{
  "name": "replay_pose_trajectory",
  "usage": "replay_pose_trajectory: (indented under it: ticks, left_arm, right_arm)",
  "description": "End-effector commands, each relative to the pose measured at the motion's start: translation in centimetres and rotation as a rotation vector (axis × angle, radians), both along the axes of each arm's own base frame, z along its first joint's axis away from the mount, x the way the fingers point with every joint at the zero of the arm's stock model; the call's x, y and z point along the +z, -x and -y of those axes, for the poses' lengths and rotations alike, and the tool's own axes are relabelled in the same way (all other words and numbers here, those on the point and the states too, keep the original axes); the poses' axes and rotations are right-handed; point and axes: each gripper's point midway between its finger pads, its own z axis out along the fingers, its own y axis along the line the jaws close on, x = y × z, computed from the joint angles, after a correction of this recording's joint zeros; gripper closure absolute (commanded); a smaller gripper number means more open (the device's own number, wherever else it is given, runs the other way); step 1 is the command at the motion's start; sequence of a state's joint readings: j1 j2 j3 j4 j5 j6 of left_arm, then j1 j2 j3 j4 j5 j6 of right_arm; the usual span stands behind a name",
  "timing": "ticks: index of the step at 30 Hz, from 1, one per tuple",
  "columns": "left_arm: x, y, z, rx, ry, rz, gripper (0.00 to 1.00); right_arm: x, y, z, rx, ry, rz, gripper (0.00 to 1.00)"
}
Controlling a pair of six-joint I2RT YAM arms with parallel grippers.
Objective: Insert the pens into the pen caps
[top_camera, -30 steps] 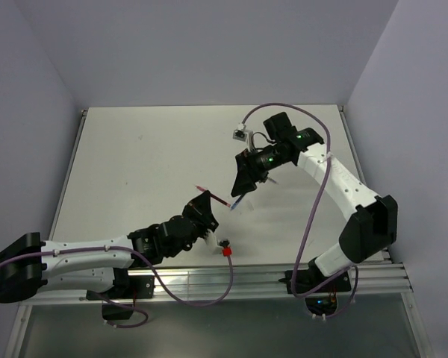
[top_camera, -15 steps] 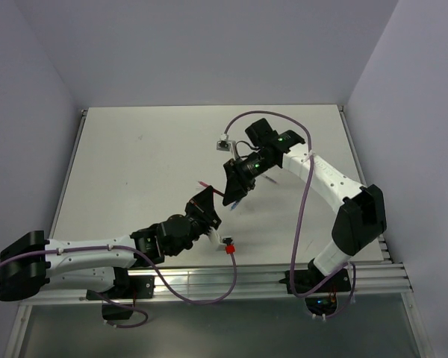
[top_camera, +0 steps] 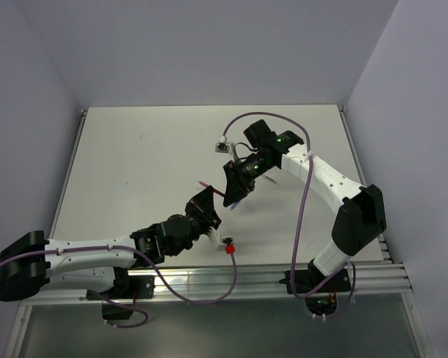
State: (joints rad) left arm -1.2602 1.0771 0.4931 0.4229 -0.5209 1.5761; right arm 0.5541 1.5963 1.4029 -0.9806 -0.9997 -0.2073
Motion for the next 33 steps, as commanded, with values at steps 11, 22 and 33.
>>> replay_pose_trajectory:
  ticks: [11,22,33]
  left_arm:
    - [1.9,0.5,0.1,-0.028,0.062,0.010,1.00]
    - [3.4,0.0,0.3,0.025,0.162,-0.134,0.46]
    - [5.8,-6.1,-5.5,0.308,0.455,-0.723,0.42]
  right_arm:
    - [1.1,0.4,0.0,0.020,-0.023,0.036,0.76]
    - [1.0,0.6,0.1,0.025,-0.012,0.068,1.00]
    - [5.0,-8.3,6.6,-0.310,-0.081,0.125,1.00]
